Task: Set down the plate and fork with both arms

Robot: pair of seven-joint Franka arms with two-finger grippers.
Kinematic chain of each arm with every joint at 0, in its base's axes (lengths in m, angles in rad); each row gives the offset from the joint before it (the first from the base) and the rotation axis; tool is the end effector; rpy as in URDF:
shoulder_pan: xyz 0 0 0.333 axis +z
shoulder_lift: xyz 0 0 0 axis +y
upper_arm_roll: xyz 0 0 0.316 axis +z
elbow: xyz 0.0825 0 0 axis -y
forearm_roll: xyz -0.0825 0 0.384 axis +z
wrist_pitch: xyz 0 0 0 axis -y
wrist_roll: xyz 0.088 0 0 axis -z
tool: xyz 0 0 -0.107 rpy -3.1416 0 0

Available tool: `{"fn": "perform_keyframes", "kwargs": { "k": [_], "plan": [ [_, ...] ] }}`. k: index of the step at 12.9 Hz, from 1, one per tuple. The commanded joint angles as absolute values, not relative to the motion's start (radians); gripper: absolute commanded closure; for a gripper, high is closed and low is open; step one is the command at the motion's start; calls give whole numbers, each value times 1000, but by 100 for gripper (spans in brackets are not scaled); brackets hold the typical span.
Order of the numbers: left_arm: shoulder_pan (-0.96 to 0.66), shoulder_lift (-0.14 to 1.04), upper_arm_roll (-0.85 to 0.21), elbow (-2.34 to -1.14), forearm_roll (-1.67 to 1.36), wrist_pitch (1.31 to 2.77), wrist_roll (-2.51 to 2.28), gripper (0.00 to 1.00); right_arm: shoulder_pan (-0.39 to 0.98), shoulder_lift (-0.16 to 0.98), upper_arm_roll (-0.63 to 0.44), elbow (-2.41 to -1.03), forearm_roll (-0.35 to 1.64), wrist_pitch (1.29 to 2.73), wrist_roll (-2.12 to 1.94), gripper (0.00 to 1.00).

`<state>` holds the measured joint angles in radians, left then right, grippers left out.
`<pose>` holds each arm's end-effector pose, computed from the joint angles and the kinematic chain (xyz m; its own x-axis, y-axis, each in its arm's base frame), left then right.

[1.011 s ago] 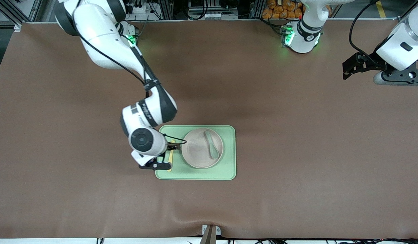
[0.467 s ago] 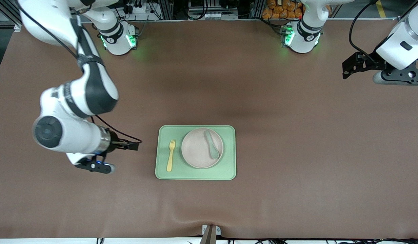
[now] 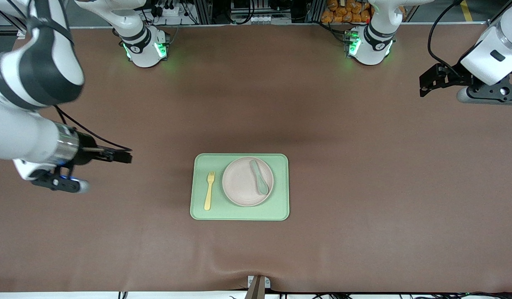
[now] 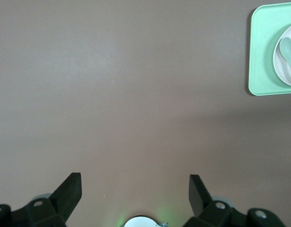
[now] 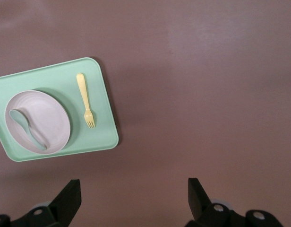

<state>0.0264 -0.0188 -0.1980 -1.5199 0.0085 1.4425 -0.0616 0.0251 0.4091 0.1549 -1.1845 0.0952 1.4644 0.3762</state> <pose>0.5277 -0.0916 0.6474 0.9924 -0.1082 -0.0581 -0.1092 -0.9939 -0.0158 0.6509 0.1076 0.5501 0.9670 -0.1879 -0.1718 -0.2069 -0.9733 -0.0998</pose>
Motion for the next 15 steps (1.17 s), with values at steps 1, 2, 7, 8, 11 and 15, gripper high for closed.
{"fn": "perform_keyframes", "kwargs": {
  "k": [1,2,7,8,11,15],
  "plan": [
    [35,-34,-199,-1525,-6,1448,-22,0,-26,303,181,-1229,92,1433,362,0],
    [34,-34,-199,-1523,-6,1448,-20,0,-26,263,176,-1245,92,1434,362,0],
    [32,-34,-202,-1523,-8,1451,-25,0,-21,-27,156,-1492,87,1469,339,0],
    [32,-34,-201,-1523,-8,1451,-25,0,-21,-67,156,-1544,81,1504,298,0],
    [50,-32,-196,-1523,-9,1453,-25,0,-22,-110,153,-1638,48,1571,278,0],
    [61,-32,-202,-1526,-9,1454,-31,0,-35,-51,126,-1560,9,1571,192,0]
  ]
}}
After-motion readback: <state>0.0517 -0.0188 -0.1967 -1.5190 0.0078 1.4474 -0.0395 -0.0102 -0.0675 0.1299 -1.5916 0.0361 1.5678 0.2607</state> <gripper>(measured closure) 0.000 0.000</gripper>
